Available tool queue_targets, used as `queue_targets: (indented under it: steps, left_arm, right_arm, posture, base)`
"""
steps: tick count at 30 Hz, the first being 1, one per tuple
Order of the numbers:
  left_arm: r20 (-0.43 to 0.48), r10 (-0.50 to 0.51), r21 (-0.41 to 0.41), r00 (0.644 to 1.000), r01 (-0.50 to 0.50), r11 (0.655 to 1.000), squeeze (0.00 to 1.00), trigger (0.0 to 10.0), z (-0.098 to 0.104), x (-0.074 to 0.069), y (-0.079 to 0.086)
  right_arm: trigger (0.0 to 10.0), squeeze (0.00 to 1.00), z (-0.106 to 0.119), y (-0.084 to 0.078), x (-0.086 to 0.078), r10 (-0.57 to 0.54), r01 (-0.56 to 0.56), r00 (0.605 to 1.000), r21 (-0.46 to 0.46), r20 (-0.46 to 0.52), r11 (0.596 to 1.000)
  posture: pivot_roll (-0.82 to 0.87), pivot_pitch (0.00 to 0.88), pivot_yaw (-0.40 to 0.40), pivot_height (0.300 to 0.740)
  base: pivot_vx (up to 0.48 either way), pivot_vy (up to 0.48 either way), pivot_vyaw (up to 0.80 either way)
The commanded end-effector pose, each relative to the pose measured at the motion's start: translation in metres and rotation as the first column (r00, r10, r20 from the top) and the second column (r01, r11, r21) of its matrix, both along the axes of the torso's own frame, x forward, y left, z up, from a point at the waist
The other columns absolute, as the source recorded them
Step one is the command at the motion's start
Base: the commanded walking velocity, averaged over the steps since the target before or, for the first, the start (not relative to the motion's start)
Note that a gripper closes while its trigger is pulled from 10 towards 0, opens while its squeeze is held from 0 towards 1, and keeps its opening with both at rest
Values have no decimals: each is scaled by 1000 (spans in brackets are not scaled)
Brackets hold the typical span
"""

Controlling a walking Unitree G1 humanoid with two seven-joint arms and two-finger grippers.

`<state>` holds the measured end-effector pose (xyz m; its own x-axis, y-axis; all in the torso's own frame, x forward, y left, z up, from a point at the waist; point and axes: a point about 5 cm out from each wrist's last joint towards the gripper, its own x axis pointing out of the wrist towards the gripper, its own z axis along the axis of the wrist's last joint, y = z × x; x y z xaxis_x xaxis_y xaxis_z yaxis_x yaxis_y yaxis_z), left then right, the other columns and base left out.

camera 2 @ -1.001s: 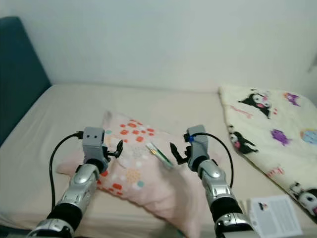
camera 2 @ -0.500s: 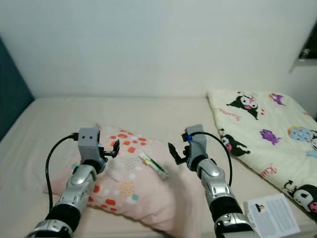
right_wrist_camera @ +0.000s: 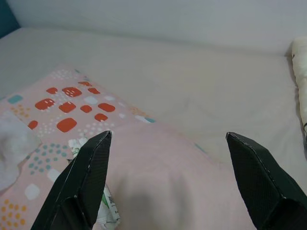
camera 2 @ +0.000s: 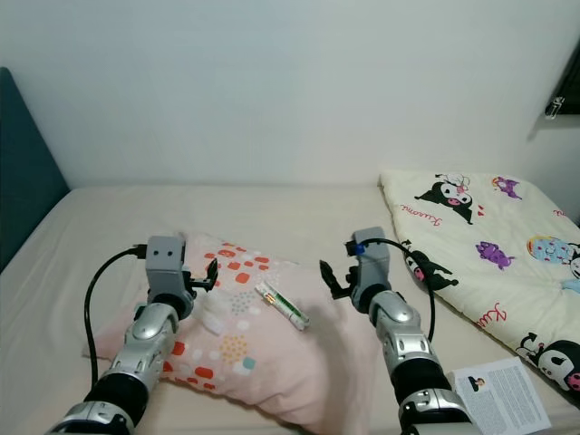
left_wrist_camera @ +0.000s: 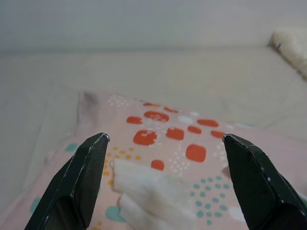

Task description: Clean up the room

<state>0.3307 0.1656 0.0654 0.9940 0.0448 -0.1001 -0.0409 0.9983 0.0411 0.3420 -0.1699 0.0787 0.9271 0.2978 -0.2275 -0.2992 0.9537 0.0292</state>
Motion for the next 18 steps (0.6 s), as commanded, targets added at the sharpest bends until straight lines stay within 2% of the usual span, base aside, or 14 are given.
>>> queue_targets:
  steps: [1, 10, 13, 18]
  left_arm:
    - [-24, -11, 16, 1000, 12, 1000, 0, 10000, -3, 1, -5]
    - [-12, -2, 19, 1000, 3, 1000, 0, 10000, 0, 3, -8]
    - [-2, -24, 19, 1000, 24, 1000, 0, 10000, 2, 4, -11]
    - [10, -47, 44, 999, 46, 998, 0, 10000, 3, 4, -14]
  right_arm:
    - [10000, 0, 7, -1, 4, -8, 8, 1000, 9, 14, 1000]
    - [10000, 0, 4, -4, 1, -5, 5, 1000, -5, 6, 1000]
    - [10000, 0, -3, -1, -4, 12, -13, 1000, -42, -22, 999]
    - [10000, 0, -11, 4, -9, 20, -21, 999, -36, -39, 999]
  posture:
    - [-82, 0, -58, 675]
    - [-87, 0, -50, 630]
    - [-86, 0, -46, 615]
    - [-83, 1, -38, 595]
  base:
    - [0, 0, 0]
    - [0, 0, 0]
    - [0, 0, 0]
    - [0, 0, 0]
